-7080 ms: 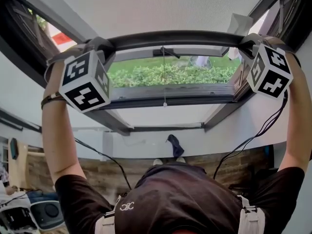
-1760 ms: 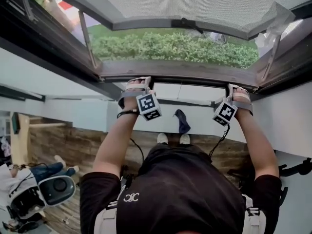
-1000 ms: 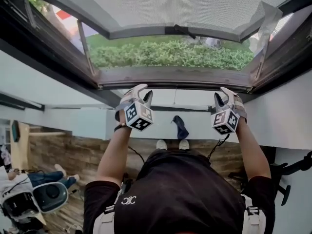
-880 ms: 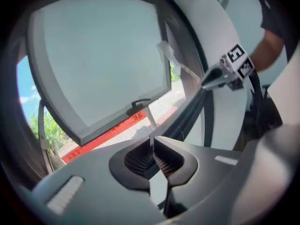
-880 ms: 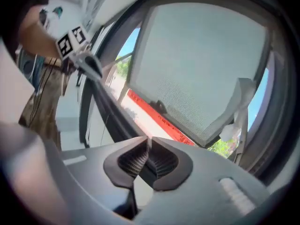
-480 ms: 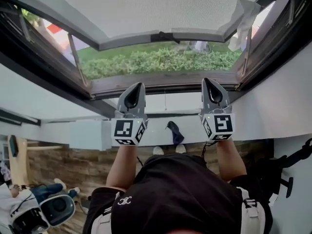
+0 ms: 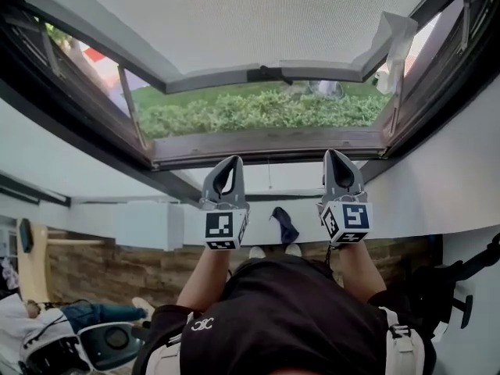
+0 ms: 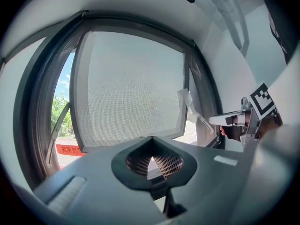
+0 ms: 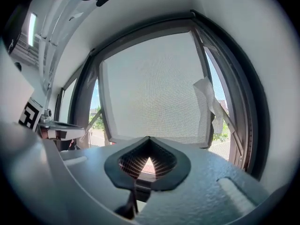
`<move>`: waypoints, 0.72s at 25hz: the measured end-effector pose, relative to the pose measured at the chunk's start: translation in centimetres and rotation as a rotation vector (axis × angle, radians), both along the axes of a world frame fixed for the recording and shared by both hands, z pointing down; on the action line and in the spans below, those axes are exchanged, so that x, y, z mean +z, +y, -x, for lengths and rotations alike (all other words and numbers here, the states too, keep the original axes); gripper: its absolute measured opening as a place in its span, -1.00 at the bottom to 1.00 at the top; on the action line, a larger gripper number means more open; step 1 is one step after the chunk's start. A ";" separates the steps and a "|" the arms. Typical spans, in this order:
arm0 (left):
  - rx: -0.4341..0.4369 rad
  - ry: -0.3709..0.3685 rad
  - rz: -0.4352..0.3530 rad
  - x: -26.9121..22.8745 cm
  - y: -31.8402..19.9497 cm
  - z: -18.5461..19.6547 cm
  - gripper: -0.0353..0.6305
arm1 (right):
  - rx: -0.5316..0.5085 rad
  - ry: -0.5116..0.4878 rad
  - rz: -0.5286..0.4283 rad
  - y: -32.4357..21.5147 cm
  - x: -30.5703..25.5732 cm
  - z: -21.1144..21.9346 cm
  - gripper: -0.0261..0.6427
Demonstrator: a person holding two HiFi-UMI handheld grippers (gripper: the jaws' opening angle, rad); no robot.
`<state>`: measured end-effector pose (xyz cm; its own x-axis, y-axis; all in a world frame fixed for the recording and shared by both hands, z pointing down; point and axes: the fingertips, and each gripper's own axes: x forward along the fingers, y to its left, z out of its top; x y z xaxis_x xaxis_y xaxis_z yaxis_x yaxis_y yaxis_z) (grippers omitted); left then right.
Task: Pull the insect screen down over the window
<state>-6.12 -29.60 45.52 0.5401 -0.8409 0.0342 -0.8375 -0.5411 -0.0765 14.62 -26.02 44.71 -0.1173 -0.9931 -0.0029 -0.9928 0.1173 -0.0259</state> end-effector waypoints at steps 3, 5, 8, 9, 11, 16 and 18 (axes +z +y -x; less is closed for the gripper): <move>0.000 -0.006 -0.008 -0.7 -0.1 -0.2 -0.83 | -0.014 -0.015 0.001 -0.3 0.0 0.1 -0.92; 0.001 -0.001 -0.012 -1.1 0.0 -0.4 -0.83 | -0.023 -0.025 0.004 -0.3 0.1 0.1 -0.92; -0.003 0.013 0.002 -1.3 -0.1 -0.3 -0.83 | -0.022 -0.023 0.007 -0.4 0.3 0.0 -0.92; -0.003 0.018 0.008 -1.3 -0.1 -0.3 -0.83 | -0.019 -0.021 0.008 -0.4 0.3 0.0 -0.92; -0.005 0.023 0.017 -1.2 -0.3 -0.1 -0.83 | -0.012 -0.017 0.009 -0.5 0.4 0.0 -0.92; -0.016 0.014 0.027 -0.6 -0.3 0.1 -0.83 | -0.011 -0.001 0.009 -0.4 0.5 0.1 -0.92; -0.016 0.012 0.032 -0.4 -0.1 0.1 -0.83 | -0.011 0.005 0.010 -0.4 0.5 0.2 -0.92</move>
